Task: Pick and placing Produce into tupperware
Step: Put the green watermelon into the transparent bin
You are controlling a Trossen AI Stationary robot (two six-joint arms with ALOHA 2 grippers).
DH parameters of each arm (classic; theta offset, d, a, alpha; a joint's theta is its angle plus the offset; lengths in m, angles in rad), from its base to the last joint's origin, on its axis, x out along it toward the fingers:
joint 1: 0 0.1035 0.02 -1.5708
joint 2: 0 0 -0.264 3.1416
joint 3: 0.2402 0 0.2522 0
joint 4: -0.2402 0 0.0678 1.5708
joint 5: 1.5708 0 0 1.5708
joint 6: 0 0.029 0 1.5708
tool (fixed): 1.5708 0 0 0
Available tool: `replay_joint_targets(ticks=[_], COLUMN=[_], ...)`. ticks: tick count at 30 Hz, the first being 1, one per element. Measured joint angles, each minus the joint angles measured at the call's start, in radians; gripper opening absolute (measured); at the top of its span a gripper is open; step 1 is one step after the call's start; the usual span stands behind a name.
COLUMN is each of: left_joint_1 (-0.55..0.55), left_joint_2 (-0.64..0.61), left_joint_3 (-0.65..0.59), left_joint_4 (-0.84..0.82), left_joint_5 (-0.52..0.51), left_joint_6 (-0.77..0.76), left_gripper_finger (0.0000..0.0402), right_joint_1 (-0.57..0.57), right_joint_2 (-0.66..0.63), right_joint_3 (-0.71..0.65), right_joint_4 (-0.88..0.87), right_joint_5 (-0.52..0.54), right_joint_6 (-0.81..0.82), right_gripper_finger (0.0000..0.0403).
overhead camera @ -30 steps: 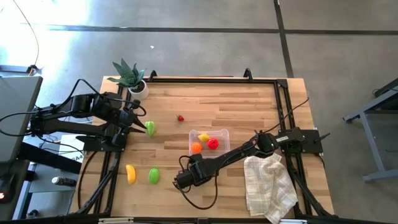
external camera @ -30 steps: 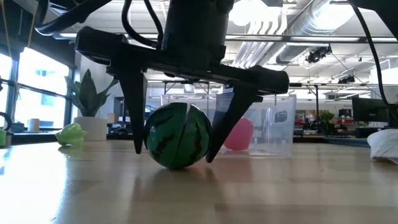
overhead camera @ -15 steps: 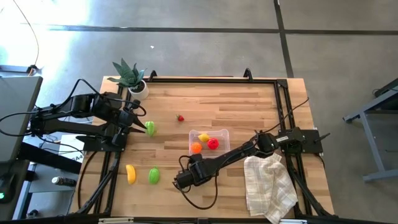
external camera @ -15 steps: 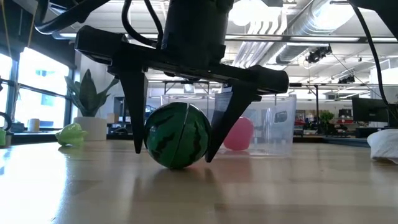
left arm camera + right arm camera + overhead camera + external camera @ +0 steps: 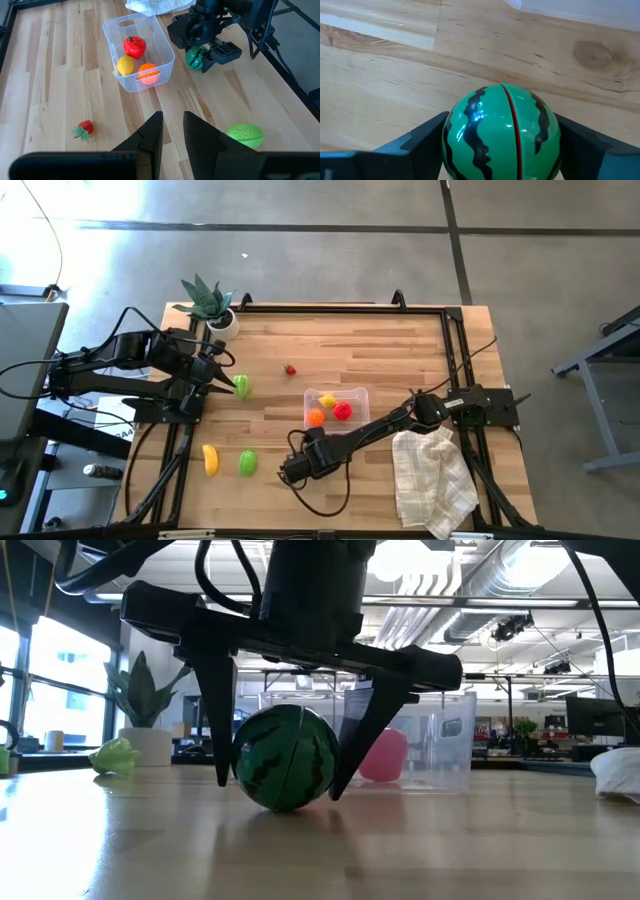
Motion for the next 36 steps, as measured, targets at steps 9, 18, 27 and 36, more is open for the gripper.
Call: replay_joint_targets(ticks=[9, 18, 27, 36], left_joint_1=[0.0, 0.0, 0.0, 0.0], left_joint_2=[0.0, 0.0, 0.0, 0.0], left_joint_3=[0.0, 0.0, 0.0, 0.0], left_joint_4=[0.0, 0.0, 0.0, 0.0], left_joint_5=[0.0, 0.0, 0.0, 0.0], left_joint_6=[0.0, 0.0, 0.0, 0.0], left_gripper_finger=[0.0067, 0.0067, 0.0067, 0.0067], right_joint_1=[0.006, 0.016, 0.018, -0.003], right_joint_2=[-0.01, -0.084, -0.217, -0.303], right_joint_3=[0.0, 0.0, 0.0, 0.001], right_joint_4=[0.017, 0.015, -0.022, -0.194], right_joint_5=[-0.012, -0.004, 0.102, 0.183], right_joint_6=[-0.017, -0.07, -0.161, -0.167], right_gripper_finger=[0.0293, 0.0293, 0.0293, 0.0293])
